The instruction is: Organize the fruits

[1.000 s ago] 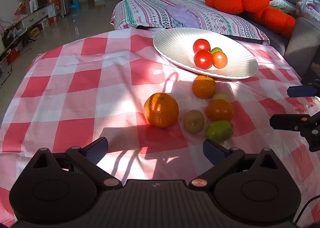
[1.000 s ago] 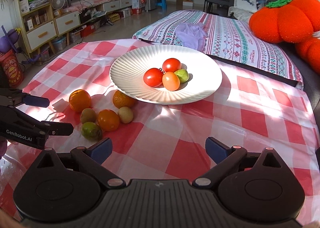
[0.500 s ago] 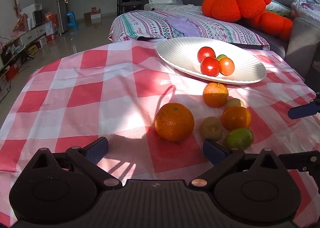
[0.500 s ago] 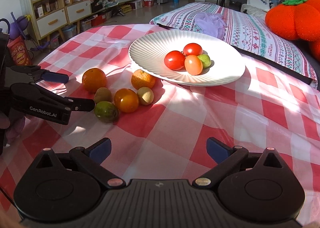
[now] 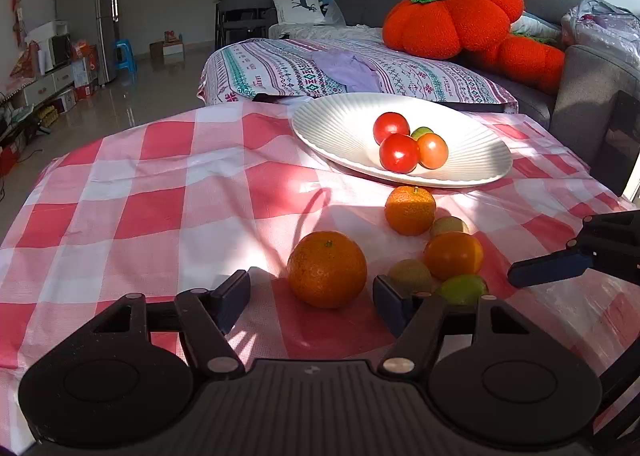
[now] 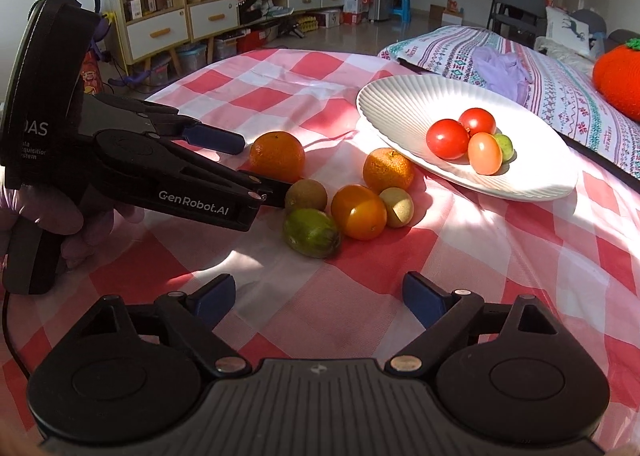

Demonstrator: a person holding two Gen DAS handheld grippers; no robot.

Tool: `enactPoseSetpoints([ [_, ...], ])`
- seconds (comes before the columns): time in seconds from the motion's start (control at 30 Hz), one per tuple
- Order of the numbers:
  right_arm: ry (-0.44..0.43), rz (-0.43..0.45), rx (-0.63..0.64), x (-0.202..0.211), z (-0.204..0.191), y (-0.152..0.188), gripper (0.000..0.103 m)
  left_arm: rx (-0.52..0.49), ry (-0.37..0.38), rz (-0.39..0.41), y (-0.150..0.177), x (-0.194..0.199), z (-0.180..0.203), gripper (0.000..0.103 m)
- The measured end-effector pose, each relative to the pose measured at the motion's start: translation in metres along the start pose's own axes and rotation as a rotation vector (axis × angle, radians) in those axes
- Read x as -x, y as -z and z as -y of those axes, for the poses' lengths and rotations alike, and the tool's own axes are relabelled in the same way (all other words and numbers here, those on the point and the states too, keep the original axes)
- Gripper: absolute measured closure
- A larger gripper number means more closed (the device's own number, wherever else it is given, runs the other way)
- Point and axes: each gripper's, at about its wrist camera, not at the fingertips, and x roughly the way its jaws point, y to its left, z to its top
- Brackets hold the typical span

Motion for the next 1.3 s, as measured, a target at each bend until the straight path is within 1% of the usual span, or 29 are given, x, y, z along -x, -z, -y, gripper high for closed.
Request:
enactPoseSetpoints([
  [0.03, -0.004, 0.001, 0.0, 0.0, -0.001, -0.001, 0.025, -0.001, 0.01, 0.001, 0.0, 0.0, 0.0, 0.044],
  [0.07, -0.012, -0.002, -0.001, -0.001, -0.002, -0.001, 0.033, -0.004, 0.023, 0.001, -0.001, 0.001, 0.001, 0.049],
  [0.1, -0.022, -0.005, -0.004, -0.002, -0.003, -0.002, 0.037, -0.006, 0.031, 0.0, -0.001, 0.001, 0.001, 0.056],
  [0.13, -0.023, 0.0, -0.005, -0.002, -0.004, -0.003, 0.039, -0.007, 0.041, -0.004, -0.001, 0.0, 0.001, 0.058],
  [0.2, -0.022, 0.005, 0.001, -0.004, -0.006, -0.005, 0.045, -0.005, 0.046, -0.009, -0.002, 0.0, 0.002, 0.064],
  [0.5, -0.012, 0.021, -0.041, -0.008, -0.003, -0.013, 0.062, 0.024, 0.061, -0.032, -0.004, 0.0, 0.0, 0.065],
  [0.63, -0.009, 0.022, -0.051, -0.009, -0.003, -0.016, 0.066, 0.032, 0.062, -0.04, -0.005, 0.001, 0.0, 0.066],
  [0.7, -0.011, 0.021, -0.051, -0.009, -0.003, -0.017, 0.071, 0.033, 0.062, -0.042, -0.005, 0.001, 0.0, 0.066],
  [1.0, -0.037, 0.024, -0.05, -0.006, -0.006, -0.021, 0.071, 0.053, 0.068, -0.053, -0.006, 0.003, -0.004, 0.066],
  [1.13, -0.044, 0.038, -0.062, -0.001, -0.002, -0.022, 0.071, 0.077, 0.073, -0.057, -0.007, 0.005, -0.006, 0.067],
  [1.3, -0.038, 0.064, -0.077, 0.009, 0.004, -0.025, 0.071, 0.085, 0.083, -0.043, -0.011, 0.012, -0.006, 0.067],
])
